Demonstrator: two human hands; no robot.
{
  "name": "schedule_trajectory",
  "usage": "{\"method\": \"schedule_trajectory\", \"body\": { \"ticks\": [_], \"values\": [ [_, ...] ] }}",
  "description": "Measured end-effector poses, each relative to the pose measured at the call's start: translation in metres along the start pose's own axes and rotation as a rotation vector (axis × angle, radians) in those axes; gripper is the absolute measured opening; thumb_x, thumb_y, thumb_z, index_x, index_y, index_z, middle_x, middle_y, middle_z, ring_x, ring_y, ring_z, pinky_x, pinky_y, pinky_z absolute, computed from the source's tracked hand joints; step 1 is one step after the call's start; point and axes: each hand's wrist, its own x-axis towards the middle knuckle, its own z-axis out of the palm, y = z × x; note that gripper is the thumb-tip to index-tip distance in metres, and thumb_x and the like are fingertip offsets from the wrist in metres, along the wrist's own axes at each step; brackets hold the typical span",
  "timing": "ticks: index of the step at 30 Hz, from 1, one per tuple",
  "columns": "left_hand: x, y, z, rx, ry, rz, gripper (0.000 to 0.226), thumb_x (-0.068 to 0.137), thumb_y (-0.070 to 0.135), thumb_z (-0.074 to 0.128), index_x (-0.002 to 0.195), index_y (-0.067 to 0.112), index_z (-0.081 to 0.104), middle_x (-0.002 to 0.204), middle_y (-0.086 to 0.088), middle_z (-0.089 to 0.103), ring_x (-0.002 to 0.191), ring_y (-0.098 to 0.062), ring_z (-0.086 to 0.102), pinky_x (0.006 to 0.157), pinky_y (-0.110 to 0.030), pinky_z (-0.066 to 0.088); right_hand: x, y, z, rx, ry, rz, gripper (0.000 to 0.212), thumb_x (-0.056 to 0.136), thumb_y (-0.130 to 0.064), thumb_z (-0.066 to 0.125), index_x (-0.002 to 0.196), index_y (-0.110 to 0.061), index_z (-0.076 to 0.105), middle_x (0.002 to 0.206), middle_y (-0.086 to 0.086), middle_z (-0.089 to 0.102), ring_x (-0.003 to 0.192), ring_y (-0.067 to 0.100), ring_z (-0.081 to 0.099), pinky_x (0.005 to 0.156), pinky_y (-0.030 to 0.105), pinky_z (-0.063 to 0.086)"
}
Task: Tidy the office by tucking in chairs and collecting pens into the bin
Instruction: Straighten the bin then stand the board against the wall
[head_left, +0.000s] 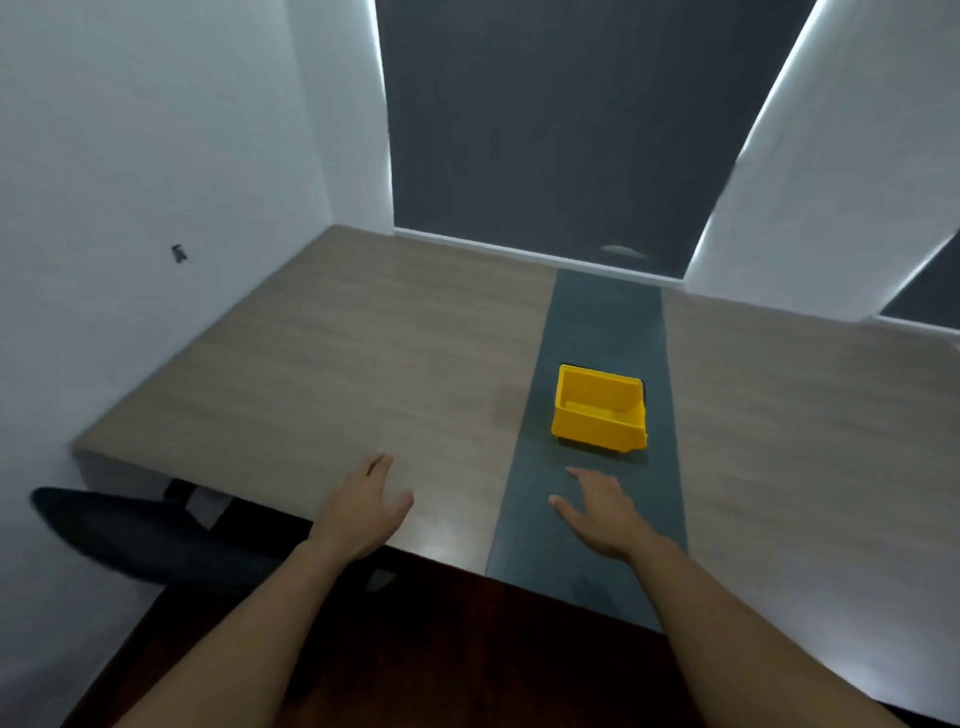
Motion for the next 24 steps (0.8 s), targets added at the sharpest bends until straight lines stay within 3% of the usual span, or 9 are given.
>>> {"method": "schedule_trajectory", "body": {
  "ticks": [5,9,12,16,19,24],
  "values": [
    [-0.023,-0.025,-0.042,0.004,0.156,-0.127,0.077,0.105,0.056,0.05,0.167,0.016,0.029,0.175,-0.002,0.028,0.158,-0.025,0.034,0.125,-0.042,0.036,0.044,-0.048,-0.01,-0.067,-0.05,-0.187,0.078,0.096,-0.069,0.049,0.156,-0.02,0.037,0.161,0.004,0.041,0.15,0.026,0.032,0.12,0.054,0.034],
    [-0.063,-0.045,-0.069,-0.017,0.288,-0.266,0.075,0.105,0.059,0.048,0.167,0.019,0.03,0.175,0.002,0.027,0.158,-0.021,0.032,0.126,-0.043,0.036,0.072,-0.101,-0.006,-0.082,-0.108,-0.363,0.093,0.088,-0.083,0.038,0.153,-0.018,0.043,0.156,0.005,0.046,0.146,0.025,0.038,0.12,0.047,0.036],
    [-0.102,-0.057,-0.079,-0.041,0.392,-0.366,0.074,0.105,0.061,0.047,0.166,0.02,0.033,0.172,0.003,0.032,0.154,-0.019,0.038,0.122,-0.041,0.04,0.091,-0.139,0.009,-0.116,-0.161,-0.488,0.085,0.092,-0.078,0.041,0.154,-0.02,0.041,0.157,0.005,0.045,0.145,0.025,0.041,0.118,0.049,0.039],
    [-0.172,-0.073,-0.085,-0.055,0.481,-0.526,0.071,0.106,0.059,0.048,0.165,0.021,0.035,0.166,0.002,0.039,0.146,-0.02,0.048,0.116,-0.035,0.043,0.083,-0.201,0.036,-0.171,-0.221,-0.667,0.084,0.095,-0.077,0.041,0.154,-0.017,0.041,0.156,0.006,0.046,0.145,0.026,0.041,0.117,0.047,0.039],
    [-0.227,-0.092,-0.093,-0.058,0.534,-0.644,0.072,0.105,0.056,0.049,0.163,0.015,0.038,0.166,-0.004,0.041,0.15,-0.021,0.043,0.123,-0.036,0.035,0.066,-0.257,0.056,-0.165,-0.26,-0.79,0.087,0.094,-0.079,0.038,0.154,-0.016,0.041,0.155,0.006,0.047,0.144,0.025,0.042,0.117,0.044,0.04],
    [-0.319,-0.13,-0.105,-0.101,0.674,-0.833,0.072,0.105,0.054,0.052,0.163,0.014,0.038,0.166,-0.003,0.041,0.15,-0.02,0.044,0.125,-0.035,0.034,0.024,-0.356,0.088,-0.123,-0.258,-0.991,0.075,0.101,-0.066,0.045,0.153,-0.012,0.043,0.153,0.007,0.05,0.143,0.025,0.044,0.117,0.039,0.038]
  ]
}}
